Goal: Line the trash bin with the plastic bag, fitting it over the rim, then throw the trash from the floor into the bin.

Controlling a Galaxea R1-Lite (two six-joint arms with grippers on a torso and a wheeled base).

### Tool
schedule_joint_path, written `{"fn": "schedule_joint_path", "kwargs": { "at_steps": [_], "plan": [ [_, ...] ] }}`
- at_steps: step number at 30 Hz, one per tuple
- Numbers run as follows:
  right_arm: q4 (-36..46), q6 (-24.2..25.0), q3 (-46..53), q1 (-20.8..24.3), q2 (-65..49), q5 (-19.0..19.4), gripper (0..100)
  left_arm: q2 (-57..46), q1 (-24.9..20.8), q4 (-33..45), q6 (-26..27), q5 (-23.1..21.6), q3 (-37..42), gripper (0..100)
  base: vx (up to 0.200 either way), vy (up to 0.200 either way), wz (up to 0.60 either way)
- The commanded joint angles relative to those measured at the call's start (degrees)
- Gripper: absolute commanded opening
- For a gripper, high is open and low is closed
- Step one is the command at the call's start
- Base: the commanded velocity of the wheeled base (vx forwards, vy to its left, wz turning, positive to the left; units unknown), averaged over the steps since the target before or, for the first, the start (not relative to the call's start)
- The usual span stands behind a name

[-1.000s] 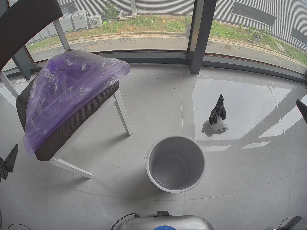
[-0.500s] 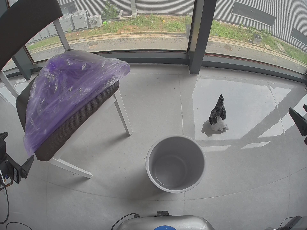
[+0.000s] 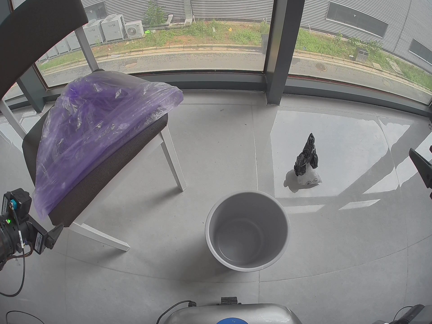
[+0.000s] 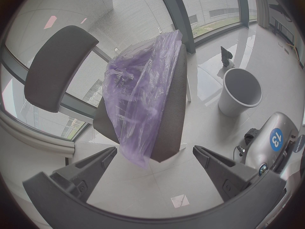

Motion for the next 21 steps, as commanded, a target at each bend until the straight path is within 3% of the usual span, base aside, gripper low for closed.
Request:
{"fn": "schedule_joint_path", "kwargs": {
  "at_steps": [1, 12, 21],
  "plan": [
    [0.02, -0.07, -0.57, 0.19, -1.6, 0.02, 100, 4.01, -0.02, -2.87, 0.11, 0.06, 0.05, 100, 0.0, 0.0, 0.0],
    [0.1, -0.07, -3.11, 0.19, -3.01, 0.73, 100, 10.25, 1.56, -11.66, 0.02, 0.14, -1.88, 100, 0.0, 0.0, 0.0],
    [0.02, 0.02, -4.08, 0.19, -2.48, 0.9, 100, 17.9, -0.19, -20.8, 0.46, 4.98, -2.5, 100, 0.0, 0.0, 0.0]
  ]
}}
